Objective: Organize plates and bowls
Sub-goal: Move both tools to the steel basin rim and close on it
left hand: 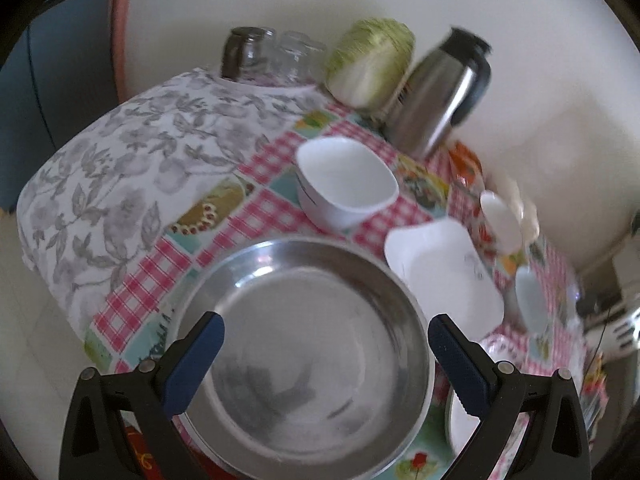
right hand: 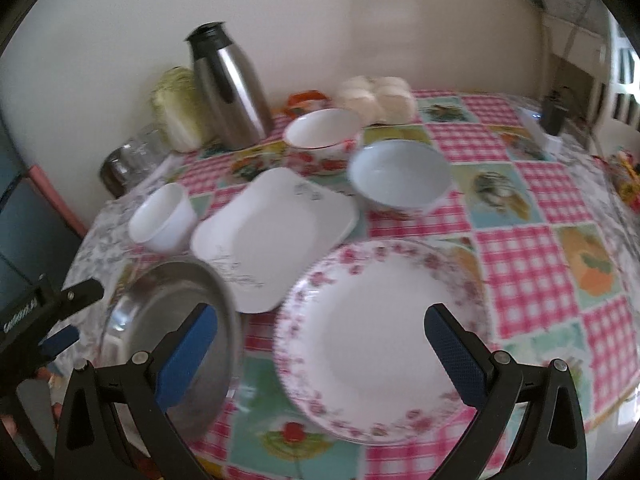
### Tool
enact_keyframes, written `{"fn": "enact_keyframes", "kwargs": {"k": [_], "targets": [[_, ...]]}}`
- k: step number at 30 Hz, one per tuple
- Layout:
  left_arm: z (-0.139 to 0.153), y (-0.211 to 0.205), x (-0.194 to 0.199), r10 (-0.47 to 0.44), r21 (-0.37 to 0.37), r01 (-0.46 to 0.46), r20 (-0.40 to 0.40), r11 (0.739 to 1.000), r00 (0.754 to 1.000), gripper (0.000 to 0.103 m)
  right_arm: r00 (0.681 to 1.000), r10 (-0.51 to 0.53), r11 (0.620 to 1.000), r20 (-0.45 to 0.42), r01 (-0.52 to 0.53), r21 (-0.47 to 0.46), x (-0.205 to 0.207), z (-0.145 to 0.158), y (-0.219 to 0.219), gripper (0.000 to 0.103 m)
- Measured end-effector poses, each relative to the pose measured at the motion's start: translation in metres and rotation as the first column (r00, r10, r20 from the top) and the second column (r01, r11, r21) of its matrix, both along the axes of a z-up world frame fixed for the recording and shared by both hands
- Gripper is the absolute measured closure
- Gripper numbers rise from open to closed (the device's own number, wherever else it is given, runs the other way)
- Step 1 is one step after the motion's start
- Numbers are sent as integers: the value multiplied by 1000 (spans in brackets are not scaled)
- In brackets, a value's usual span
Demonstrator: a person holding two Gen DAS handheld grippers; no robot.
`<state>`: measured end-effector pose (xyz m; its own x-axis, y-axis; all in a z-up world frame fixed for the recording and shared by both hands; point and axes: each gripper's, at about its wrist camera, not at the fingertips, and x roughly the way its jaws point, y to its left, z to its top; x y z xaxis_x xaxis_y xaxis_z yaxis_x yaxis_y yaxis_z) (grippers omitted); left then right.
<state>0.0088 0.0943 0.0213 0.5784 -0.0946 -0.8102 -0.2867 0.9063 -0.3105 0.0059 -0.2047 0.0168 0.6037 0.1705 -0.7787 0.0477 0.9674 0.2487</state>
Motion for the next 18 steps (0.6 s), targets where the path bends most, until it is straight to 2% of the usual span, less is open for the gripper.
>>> {"fn": "enact_keyframes", "kwargs": {"k": [10,11,13,14,17,18], "targets": [[-14,38,7,70,58,-65,-85,996,994,2,991,101,993,-91,-95,69,19,-17,32,0],[-18,41,8,76,63,-69,-102,996,992,3,989,112,992,-97,-105,71,21,-19,35,0],[-24,45,10,84,62,-77,-130,995,988,16,986,129,990,-107,-121,77,23,-22,41,0],[-30,48,11,90,57,-82,-150,995,985,17,984,139,988,-113,-131,79,24,-24,44,0],[-41,57,11,102,35,-97,-191,995,976,18,979,170,983,-113,-160,94,26,-26,51,9],[-44,60,11,105,27,-102,-201,994,974,21,977,183,980,-112,-171,106,27,-26,54,15]]}}
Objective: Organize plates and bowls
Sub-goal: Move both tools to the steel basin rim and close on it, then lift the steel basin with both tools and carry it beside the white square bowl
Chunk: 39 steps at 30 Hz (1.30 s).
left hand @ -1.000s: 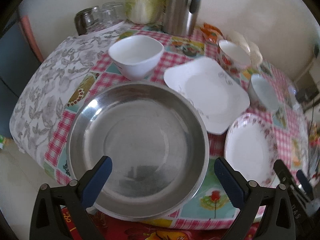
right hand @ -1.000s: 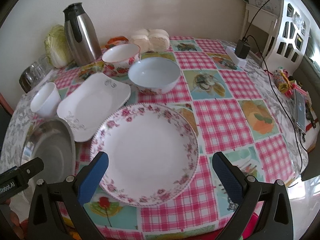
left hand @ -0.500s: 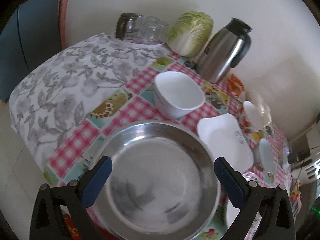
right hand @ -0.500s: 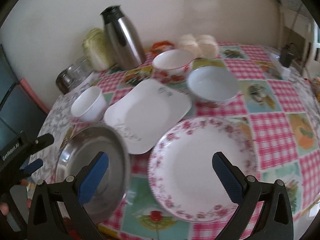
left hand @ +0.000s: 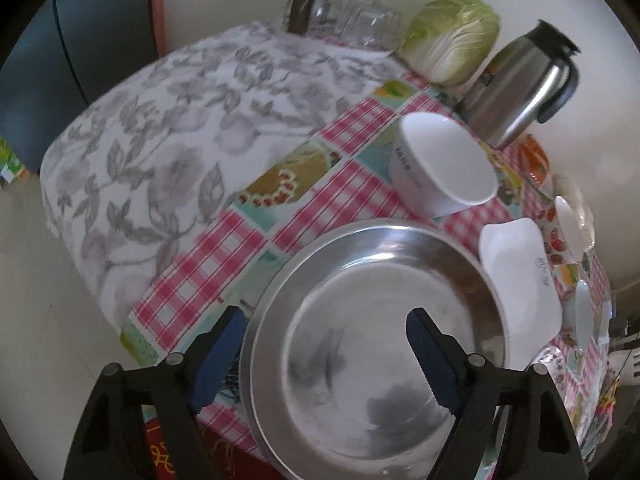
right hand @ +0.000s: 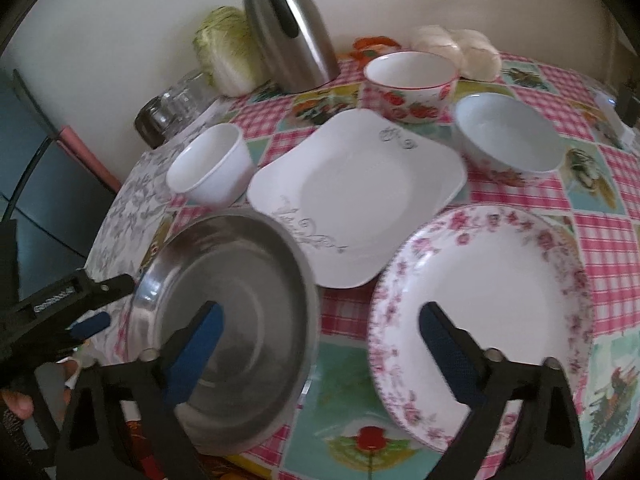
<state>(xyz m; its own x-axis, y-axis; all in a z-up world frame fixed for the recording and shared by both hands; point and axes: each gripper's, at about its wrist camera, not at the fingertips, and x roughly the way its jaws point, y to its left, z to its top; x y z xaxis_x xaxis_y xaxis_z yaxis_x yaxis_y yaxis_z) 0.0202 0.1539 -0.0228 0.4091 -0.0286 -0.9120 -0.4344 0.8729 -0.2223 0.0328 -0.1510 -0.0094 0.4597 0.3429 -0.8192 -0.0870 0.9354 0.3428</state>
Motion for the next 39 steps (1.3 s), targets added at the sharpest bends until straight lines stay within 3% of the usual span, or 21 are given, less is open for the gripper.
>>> {"fn": "enact_keyframes", "kwargs": {"k": [10,19,26,28,39], "targets": [[-28,19,-2,42,-99,-51,-84,994,996,38,993,43,997,-112,-35,72,8,-26,12,63],[-50,28,-1,68,-131,-91,-170,987,983,60,987,28,999,-156,-21,47,16,-41,10,87],[-59,29,0,82,-123,-107,-188,987,979,64,984,39,999,-175,-35,27,22,-52,15,92],[-60,31,2,89,-111,-112,-192,987,977,72,983,43,999,-178,-40,24,23,-54,17,93],[-40,45,-10,122,-133,-138,-125,981,985,79,994,88,996,-66,-86,37,15,-21,20,90]]}}
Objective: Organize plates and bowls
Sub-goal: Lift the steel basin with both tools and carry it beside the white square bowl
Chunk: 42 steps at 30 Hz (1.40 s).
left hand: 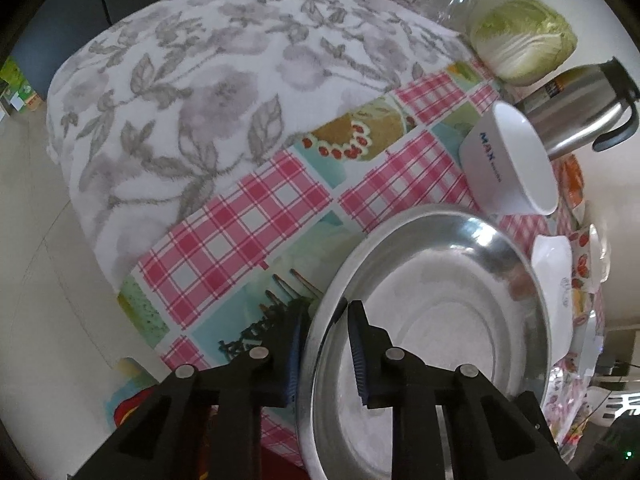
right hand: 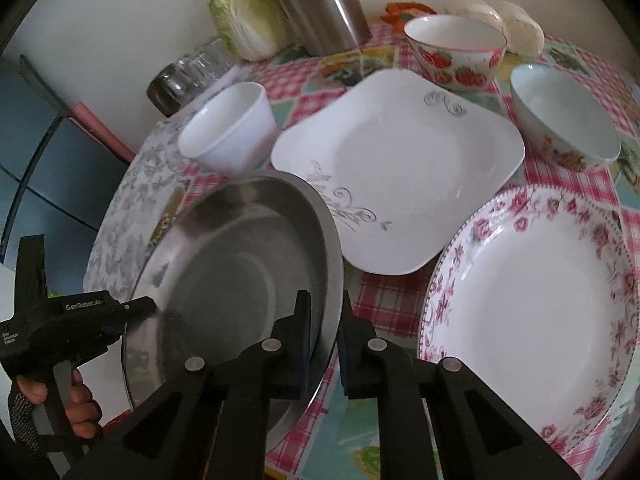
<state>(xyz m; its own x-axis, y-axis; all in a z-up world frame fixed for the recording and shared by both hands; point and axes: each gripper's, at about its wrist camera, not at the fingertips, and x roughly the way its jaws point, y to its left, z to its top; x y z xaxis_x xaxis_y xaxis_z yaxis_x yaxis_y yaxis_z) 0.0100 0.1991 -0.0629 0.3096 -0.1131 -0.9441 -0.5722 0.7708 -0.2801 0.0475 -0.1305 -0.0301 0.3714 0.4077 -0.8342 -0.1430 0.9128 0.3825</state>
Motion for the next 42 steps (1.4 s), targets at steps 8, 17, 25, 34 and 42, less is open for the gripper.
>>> {"fn": "enact_keyframes", "kwargs": {"k": [8,17,25,34,42], "targets": [[27,-12,-7,-18,29,16,82,999,996,79,997,10,999,77,-13,40,-4,25,-10,89],[72,-45,14,-121,122,103,148,987,982,79,990,-47,995,131,35,92,2,46,-41,89],[110,-83,44,-194,167,161,205,973,959,79,975,-127,985,182,103,141,15,65,-82,89],[123,-123,77,-269,187,230,222,955,937,79,954,-211,967,212,173,184,30,78,-120,88],[115,-149,106,-317,193,279,204,941,926,79,946,-260,957,196,225,184,48,71,-141,87]]}}
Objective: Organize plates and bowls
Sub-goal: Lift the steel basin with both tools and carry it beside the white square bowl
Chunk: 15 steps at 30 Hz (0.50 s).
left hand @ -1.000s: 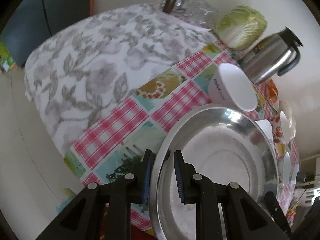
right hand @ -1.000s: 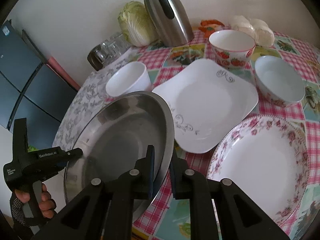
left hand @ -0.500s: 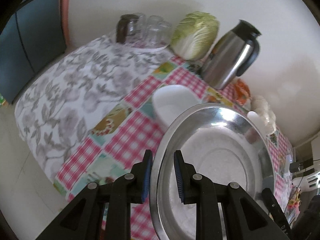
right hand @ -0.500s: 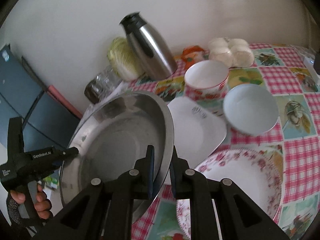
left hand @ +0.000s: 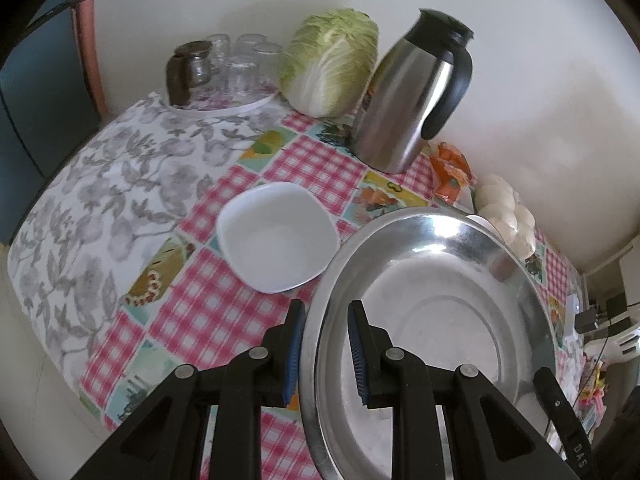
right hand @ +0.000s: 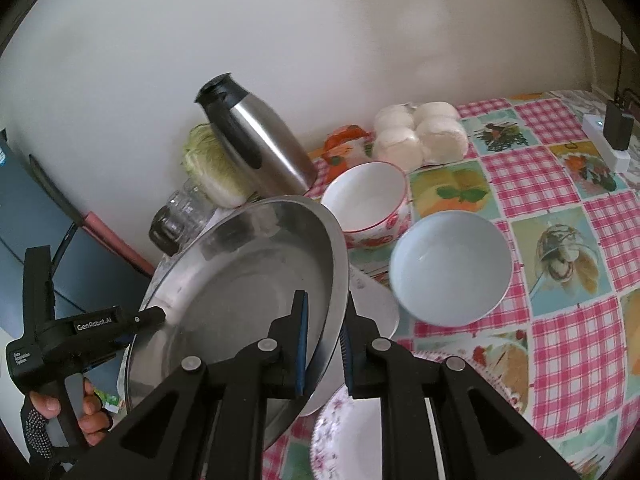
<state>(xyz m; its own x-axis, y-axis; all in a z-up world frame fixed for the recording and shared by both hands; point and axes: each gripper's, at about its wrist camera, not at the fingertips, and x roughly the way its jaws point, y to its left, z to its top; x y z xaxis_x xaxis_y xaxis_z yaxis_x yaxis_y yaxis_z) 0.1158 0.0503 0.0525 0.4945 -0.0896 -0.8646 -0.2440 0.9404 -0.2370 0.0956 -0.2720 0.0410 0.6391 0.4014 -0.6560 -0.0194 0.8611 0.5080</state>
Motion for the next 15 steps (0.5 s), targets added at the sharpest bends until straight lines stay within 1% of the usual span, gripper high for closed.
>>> {"fn": "enact_keyframes", "kwargs": {"k": [3,8,15], "targets": [[-7,-7,9,-15,-17,15,-14,1000,1000,79,1000,-15,1000,-10,15,7,7,-5,-9,87],[-23,-13,19,-37,-32,36,-42,999,998,79,999,-23,1000,-44,23,-11,16,-18,-12,87],[-40,-7,24,-28,-7,28,-77,1000,997,78,995,-1,998,-99,-5,-59,25,-39,2,86]]}}
